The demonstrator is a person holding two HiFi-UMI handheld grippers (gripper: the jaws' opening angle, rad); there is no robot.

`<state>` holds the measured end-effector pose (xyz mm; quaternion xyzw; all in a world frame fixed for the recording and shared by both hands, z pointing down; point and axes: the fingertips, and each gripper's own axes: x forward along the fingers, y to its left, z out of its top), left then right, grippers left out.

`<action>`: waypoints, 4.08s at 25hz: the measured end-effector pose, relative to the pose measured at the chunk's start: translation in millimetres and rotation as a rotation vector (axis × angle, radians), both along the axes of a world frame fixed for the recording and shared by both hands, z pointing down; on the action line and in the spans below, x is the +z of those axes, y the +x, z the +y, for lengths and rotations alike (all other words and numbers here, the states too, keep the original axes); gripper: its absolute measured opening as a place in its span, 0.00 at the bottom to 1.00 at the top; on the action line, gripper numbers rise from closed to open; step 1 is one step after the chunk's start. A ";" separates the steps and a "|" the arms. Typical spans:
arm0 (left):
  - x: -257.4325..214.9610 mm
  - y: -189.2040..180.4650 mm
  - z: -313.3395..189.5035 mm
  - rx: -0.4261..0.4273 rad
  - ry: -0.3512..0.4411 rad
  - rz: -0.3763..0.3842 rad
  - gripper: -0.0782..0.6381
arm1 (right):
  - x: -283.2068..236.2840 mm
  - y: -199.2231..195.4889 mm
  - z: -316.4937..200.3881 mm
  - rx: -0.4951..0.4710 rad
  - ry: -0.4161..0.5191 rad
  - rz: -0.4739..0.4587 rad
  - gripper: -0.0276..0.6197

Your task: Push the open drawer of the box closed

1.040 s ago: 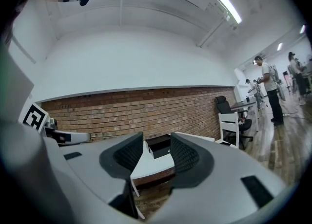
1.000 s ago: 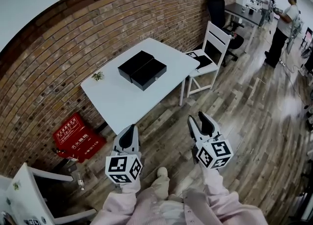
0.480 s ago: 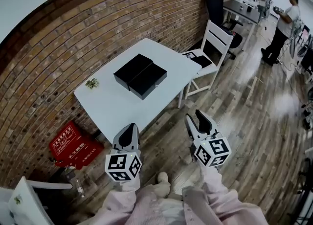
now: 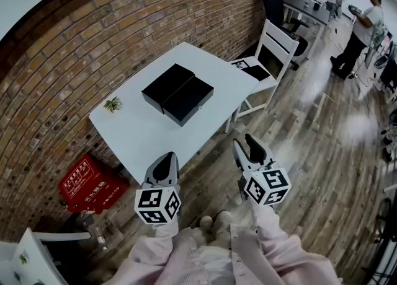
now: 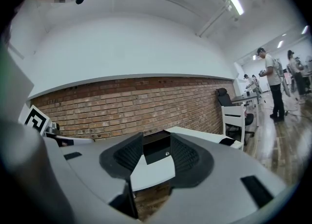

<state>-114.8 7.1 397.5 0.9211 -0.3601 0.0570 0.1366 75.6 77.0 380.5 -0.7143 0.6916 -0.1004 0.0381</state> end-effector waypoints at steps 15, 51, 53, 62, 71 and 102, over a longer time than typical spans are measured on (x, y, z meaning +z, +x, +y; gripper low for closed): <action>33.7 31.6 -57.4 -0.050 -0.096 0.000 0.10 | 33.4 25.4 -80.7 -0.090 -0.063 -0.038 0.28; 143.3 131.1 -154.0 -0.309 -0.441 0.003 0.10 | 178.1 37.3 -258.1 -0.628 -0.465 0.051 0.28; 147.3 129.6 -154.1 -0.318 -0.454 0.002 0.10 | 185.3 33.5 -259.8 -0.640 -0.484 0.058 0.28; 155.7 124.8 -150.4 -0.321 -0.497 0.001 0.10 | 211.7 16.6 -263.0 -0.658 -0.573 0.081 0.28; 163.7 128.1 -142.7 -0.285 -0.531 -0.012 0.10 | 220.6 12.2 -272.8 -0.623 -0.616 0.111 0.22; 162.2 121.3 -151.7 -0.379 -0.508 0.008 0.10 | 216.8 11.4 -275.1 -0.672 -0.623 0.141 0.16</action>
